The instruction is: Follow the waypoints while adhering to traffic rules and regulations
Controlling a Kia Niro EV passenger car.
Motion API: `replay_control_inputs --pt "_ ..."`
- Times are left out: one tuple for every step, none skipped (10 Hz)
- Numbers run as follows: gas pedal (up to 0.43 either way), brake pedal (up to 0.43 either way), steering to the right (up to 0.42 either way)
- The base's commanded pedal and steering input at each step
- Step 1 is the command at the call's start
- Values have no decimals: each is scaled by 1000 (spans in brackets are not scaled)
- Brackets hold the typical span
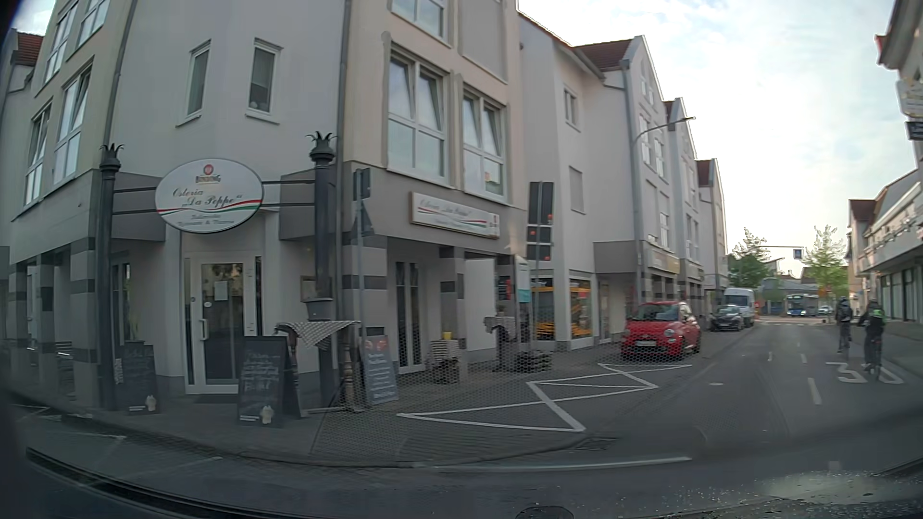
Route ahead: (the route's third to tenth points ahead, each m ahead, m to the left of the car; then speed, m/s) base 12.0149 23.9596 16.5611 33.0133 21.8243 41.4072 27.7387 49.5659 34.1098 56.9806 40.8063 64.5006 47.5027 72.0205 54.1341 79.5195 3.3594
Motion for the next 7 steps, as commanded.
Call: replay_control_inputs --pt "0 0 -830" --pt "0 0 -853" --pt "0 0 -864" --pt "0 0 -867" --pt "0 0 -867" --pt "0 0 -863" --pt "0 0 -849"
